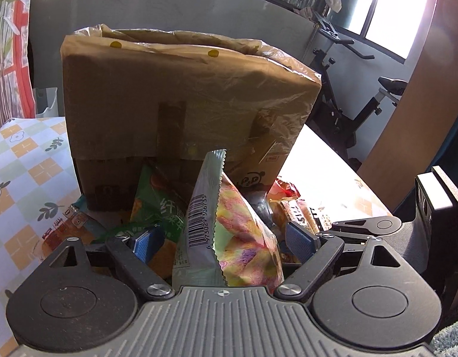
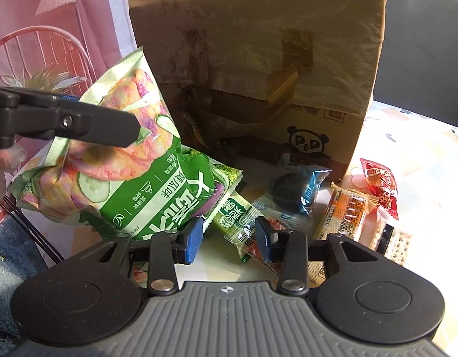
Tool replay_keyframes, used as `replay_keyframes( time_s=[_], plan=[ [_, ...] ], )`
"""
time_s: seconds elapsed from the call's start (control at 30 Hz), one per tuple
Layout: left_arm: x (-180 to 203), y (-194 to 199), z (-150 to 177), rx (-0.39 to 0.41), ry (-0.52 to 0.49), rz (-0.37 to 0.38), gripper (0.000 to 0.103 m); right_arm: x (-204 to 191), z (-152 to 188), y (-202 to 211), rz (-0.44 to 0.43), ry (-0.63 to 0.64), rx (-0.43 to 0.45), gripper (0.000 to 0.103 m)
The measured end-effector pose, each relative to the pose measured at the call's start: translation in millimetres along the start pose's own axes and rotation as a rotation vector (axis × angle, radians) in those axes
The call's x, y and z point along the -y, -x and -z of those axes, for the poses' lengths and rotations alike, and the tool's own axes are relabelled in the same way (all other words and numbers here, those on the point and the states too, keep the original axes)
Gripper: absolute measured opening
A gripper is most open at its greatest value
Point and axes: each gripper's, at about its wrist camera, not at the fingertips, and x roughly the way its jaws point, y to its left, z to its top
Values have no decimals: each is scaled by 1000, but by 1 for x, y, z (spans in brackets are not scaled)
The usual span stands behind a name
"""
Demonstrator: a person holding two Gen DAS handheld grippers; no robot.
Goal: Organize snacks
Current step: 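Grasp the pink-and-green striped chip bag with the left gripper and lift it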
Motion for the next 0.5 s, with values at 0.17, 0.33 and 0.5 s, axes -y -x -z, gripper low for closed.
replay_keyframes(
  time_s=[0.17,0.33,0.5],
  plan=[
    [-9,-15,9,-78,39,-25,90,0,2,-6,-16,-7,-15,42],
    [-15,-18,13,-111,61,-2,89,3,4,-9,-29,-29,-27,42],
    [-17,-21,14,-122,58,12,70,3,4,-12,-21,-40,-28,42]
  ],
)
